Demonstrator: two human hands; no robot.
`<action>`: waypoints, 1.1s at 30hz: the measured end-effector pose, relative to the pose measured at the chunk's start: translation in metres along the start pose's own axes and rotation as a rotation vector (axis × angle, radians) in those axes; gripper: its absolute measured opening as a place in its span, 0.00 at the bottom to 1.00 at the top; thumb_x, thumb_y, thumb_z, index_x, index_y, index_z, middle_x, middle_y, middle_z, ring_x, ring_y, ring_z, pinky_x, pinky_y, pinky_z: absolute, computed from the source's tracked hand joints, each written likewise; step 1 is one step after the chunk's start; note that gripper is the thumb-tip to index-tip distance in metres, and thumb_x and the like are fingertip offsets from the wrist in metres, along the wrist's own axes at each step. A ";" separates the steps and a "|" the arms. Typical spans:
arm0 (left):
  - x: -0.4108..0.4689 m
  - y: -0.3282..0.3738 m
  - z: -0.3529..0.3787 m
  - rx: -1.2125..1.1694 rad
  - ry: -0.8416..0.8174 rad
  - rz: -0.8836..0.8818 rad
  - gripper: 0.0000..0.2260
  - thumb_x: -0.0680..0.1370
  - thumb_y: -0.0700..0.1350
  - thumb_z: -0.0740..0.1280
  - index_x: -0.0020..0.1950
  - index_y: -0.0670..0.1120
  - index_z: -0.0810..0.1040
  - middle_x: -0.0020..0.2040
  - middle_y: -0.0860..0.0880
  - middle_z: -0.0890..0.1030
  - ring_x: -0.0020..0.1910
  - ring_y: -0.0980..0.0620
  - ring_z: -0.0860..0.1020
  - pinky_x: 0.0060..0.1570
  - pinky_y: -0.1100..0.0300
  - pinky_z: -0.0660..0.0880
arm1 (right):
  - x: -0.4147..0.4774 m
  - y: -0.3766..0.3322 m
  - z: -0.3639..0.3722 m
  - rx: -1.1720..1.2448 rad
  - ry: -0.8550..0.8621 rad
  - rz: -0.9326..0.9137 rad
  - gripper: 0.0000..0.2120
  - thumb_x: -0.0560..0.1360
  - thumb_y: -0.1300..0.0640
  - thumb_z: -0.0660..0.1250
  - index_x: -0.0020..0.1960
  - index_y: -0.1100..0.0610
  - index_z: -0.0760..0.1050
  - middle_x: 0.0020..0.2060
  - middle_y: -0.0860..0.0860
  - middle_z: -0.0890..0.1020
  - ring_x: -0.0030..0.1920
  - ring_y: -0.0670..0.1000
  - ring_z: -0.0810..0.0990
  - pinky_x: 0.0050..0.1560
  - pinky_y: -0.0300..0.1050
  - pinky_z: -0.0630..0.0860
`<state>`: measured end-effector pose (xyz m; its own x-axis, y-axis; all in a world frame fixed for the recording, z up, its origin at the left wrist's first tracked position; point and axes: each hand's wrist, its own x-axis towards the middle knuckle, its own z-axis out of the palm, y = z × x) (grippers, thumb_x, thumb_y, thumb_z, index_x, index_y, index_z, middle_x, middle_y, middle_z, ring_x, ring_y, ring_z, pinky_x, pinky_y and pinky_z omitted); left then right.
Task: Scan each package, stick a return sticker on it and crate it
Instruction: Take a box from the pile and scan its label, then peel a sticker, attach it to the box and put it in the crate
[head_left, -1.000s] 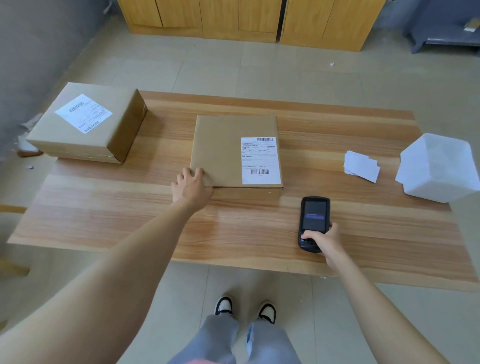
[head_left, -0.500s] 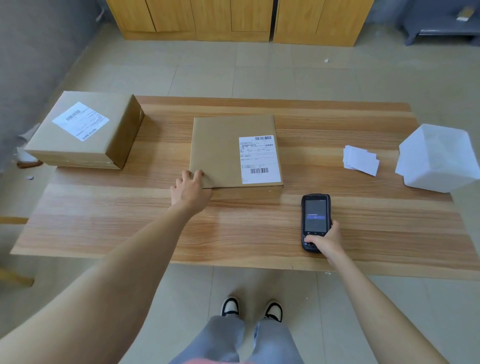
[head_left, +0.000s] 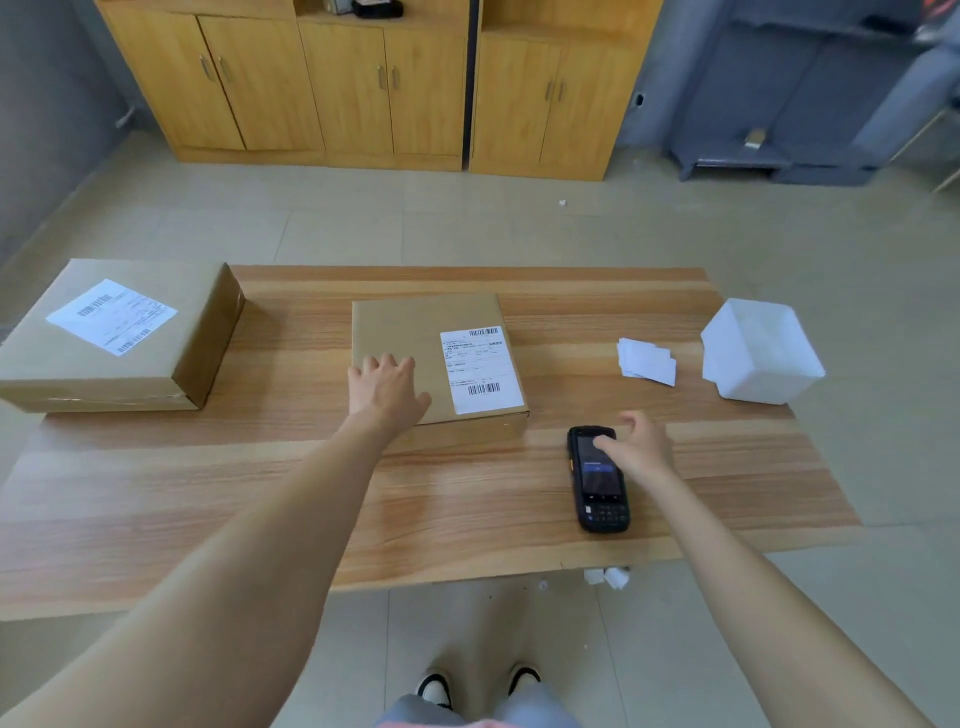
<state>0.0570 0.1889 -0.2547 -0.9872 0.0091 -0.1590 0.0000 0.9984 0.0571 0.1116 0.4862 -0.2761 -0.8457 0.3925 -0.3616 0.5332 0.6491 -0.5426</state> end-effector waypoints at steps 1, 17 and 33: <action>0.003 0.007 -0.006 0.008 0.015 0.032 0.22 0.78 0.56 0.60 0.68 0.48 0.68 0.64 0.45 0.73 0.63 0.42 0.68 0.60 0.50 0.64 | 0.000 -0.008 -0.003 -0.044 0.030 -0.056 0.25 0.73 0.52 0.68 0.69 0.55 0.67 0.69 0.56 0.67 0.68 0.58 0.66 0.61 0.49 0.68; 0.038 0.127 -0.031 0.052 0.002 0.269 0.20 0.78 0.56 0.60 0.65 0.46 0.72 0.61 0.45 0.75 0.63 0.43 0.69 0.62 0.50 0.64 | 0.037 -0.019 -0.064 -0.297 0.193 -0.214 0.20 0.76 0.49 0.64 0.66 0.55 0.69 0.65 0.53 0.69 0.64 0.57 0.67 0.59 0.47 0.65; 0.114 0.285 -0.001 0.060 -0.074 0.171 0.20 0.79 0.56 0.58 0.67 0.46 0.70 0.63 0.45 0.74 0.64 0.43 0.69 0.62 0.51 0.64 | 0.196 0.044 -0.126 -0.337 0.026 -0.307 0.18 0.76 0.53 0.63 0.64 0.55 0.70 0.64 0.52 0.68 0.64 0.56 0.66 0.58 0.46 0.65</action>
<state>-0.0559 0.4749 -0.2561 -0.9576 0.1811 -0.2242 0.1788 0.9834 0.0306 -0.0336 0.6738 -0.2759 -0.9661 0.1624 -0.2006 0.2246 0.9119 -0.3434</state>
